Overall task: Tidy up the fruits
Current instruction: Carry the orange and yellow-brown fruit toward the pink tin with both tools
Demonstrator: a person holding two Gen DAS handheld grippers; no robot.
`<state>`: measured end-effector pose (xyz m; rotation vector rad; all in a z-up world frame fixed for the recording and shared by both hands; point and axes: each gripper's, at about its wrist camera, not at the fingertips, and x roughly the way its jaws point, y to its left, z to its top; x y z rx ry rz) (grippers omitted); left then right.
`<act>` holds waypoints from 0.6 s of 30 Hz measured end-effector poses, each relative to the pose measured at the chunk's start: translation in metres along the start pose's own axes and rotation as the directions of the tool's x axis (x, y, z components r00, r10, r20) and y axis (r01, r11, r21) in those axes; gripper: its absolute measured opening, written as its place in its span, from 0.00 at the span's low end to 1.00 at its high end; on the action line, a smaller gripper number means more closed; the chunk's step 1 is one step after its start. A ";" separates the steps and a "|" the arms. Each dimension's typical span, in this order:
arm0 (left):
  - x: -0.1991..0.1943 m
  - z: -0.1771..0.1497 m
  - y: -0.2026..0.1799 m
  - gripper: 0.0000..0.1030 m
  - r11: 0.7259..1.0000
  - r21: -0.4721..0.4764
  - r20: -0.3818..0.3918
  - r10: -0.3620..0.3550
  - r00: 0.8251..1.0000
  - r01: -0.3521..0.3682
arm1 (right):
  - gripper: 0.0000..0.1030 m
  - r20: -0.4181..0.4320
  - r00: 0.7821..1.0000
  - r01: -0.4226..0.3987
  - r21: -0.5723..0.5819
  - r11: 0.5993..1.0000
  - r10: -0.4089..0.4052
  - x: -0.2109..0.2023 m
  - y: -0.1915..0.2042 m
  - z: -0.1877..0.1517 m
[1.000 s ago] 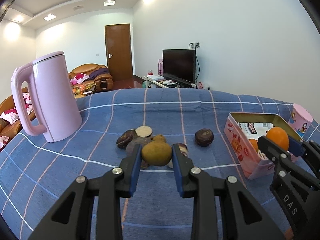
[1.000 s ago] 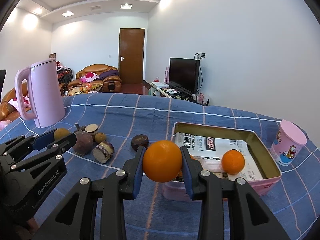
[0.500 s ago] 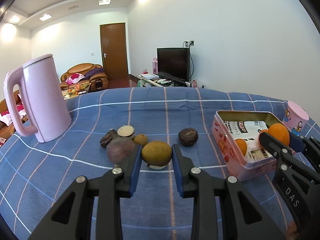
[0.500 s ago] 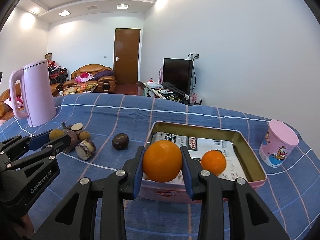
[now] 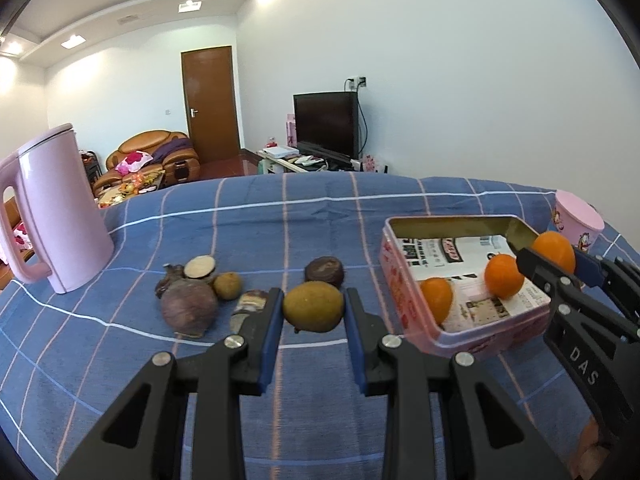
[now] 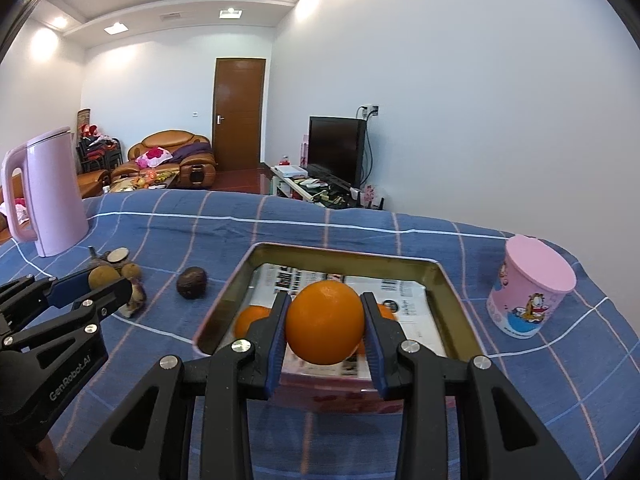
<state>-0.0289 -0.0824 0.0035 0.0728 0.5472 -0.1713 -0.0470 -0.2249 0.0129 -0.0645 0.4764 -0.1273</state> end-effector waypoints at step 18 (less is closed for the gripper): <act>0.017 0.012 -0.049 0.31 0.997 0.033 -0.005 -0.072 0.997 0.072 | 0.36 -0.022 0.993 0.115 0.056 0.992 -0.114 0.012 -0.071 0.001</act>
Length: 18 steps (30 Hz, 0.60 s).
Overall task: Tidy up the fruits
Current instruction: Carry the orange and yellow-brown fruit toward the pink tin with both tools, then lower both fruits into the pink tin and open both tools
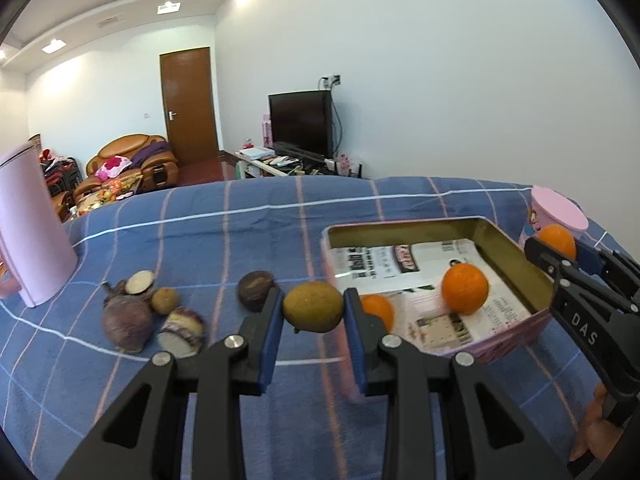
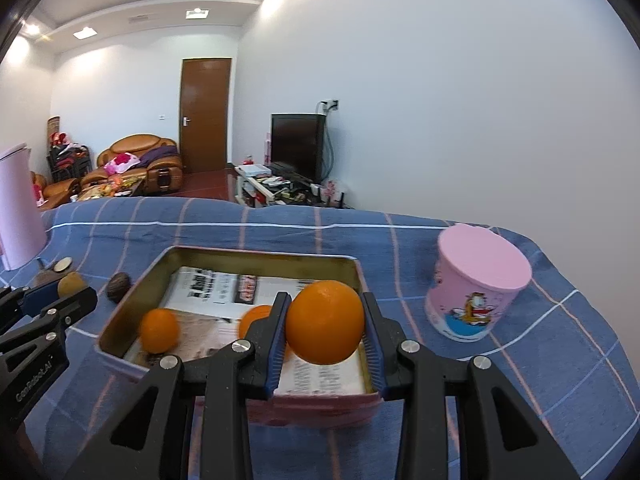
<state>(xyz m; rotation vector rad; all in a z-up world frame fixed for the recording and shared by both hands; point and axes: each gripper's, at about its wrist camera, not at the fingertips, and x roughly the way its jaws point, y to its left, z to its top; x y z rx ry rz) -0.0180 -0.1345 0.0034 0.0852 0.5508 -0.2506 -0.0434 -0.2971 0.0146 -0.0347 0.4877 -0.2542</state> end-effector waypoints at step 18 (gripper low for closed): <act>0.045 0.025 -0.054 0.31 0.999 0.000 -0.060 -0.046 0.997 0.046 | 0.36 -0.078 0.997 -0.011 0.012 1.000 0.012 0.043 -0.008 0.012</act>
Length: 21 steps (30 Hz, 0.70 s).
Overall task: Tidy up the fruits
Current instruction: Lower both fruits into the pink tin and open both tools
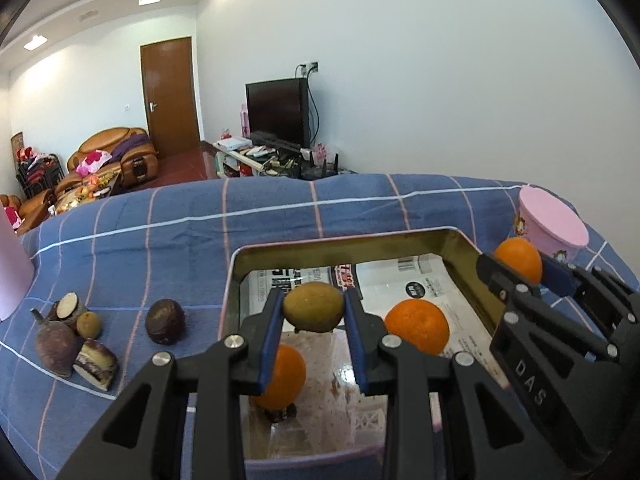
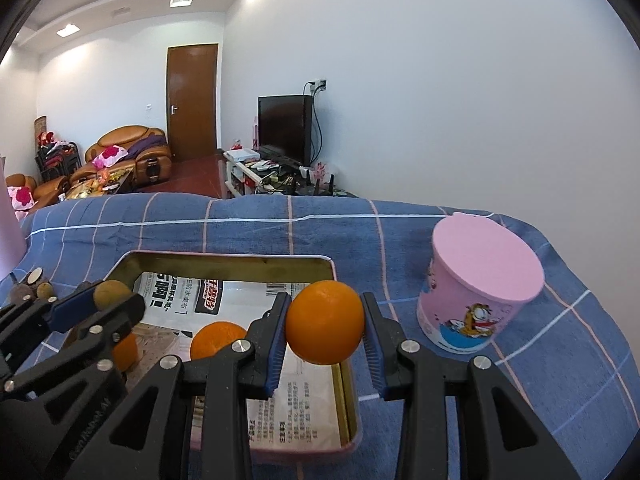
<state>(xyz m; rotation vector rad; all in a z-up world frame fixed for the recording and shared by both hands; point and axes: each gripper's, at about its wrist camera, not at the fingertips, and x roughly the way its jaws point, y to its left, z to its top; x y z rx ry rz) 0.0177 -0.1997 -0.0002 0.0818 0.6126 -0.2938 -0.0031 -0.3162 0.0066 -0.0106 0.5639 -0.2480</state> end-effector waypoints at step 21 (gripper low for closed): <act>0.027 0.003 0.007 0.31 0.998 -0.057 -0.117 -0.017 0.993 0.011 | 0.38 -0.116 0.983 -0.151 -0.064 0.986 0.143 0.028 0.016 0.003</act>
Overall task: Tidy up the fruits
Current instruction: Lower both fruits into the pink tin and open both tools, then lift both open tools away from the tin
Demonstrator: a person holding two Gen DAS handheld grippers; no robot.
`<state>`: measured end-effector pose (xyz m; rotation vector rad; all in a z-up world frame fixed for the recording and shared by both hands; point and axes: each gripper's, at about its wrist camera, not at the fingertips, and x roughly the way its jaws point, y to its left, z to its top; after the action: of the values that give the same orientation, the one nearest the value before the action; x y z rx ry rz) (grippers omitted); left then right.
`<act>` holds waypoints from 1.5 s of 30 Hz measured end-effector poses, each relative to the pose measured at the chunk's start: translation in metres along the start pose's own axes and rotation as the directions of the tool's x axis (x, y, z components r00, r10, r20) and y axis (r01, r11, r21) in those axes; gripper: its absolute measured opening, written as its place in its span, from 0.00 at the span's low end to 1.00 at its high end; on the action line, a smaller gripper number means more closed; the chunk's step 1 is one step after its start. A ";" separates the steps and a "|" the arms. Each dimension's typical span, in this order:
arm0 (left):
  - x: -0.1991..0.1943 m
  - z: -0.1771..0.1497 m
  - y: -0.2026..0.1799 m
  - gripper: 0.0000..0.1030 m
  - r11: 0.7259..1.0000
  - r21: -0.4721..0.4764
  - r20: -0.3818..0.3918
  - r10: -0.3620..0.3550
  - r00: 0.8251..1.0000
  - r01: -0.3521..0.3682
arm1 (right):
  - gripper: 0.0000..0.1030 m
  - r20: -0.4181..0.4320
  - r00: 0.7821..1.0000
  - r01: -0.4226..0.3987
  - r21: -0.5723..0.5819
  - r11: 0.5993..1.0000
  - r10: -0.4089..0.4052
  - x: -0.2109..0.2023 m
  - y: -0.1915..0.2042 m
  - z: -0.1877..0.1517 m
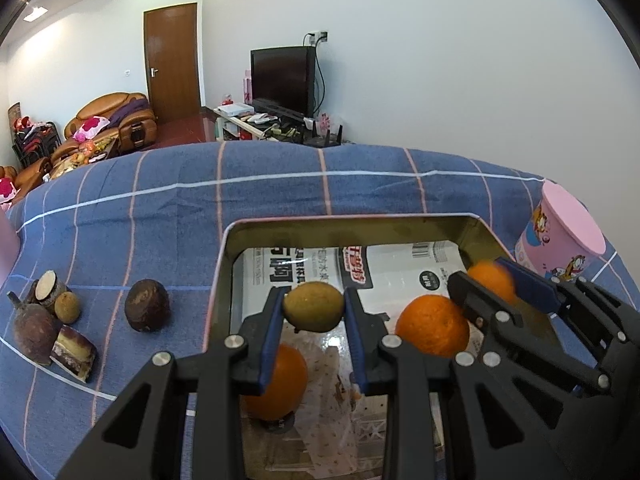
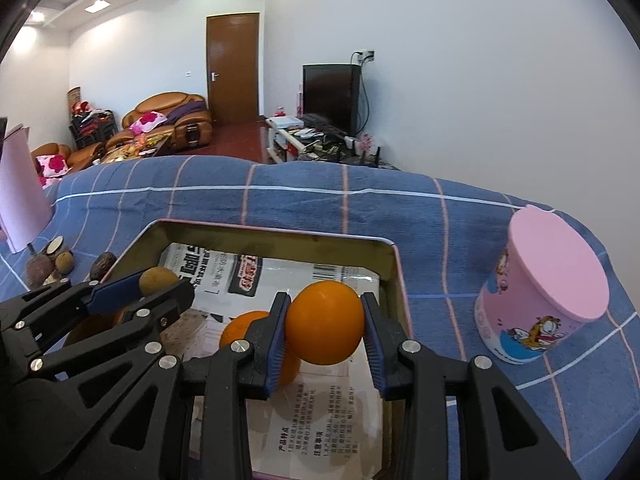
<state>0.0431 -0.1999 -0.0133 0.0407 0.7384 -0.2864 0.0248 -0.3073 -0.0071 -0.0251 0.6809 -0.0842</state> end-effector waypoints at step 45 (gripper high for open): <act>-0.090 -0.039 0.004 1.00 0.995 0.096 0.308 -0.017 0.951 -0.013 | 0.67 0.410 0.862 0.207 0.250 0.946 -0.297 -0.116 -0.015 -0.040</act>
<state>-0.0452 -0.1691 0.0178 0.0847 0.4132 -0.3221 -0.0913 -0.3123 0.0356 0.0570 0.2033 -0.3902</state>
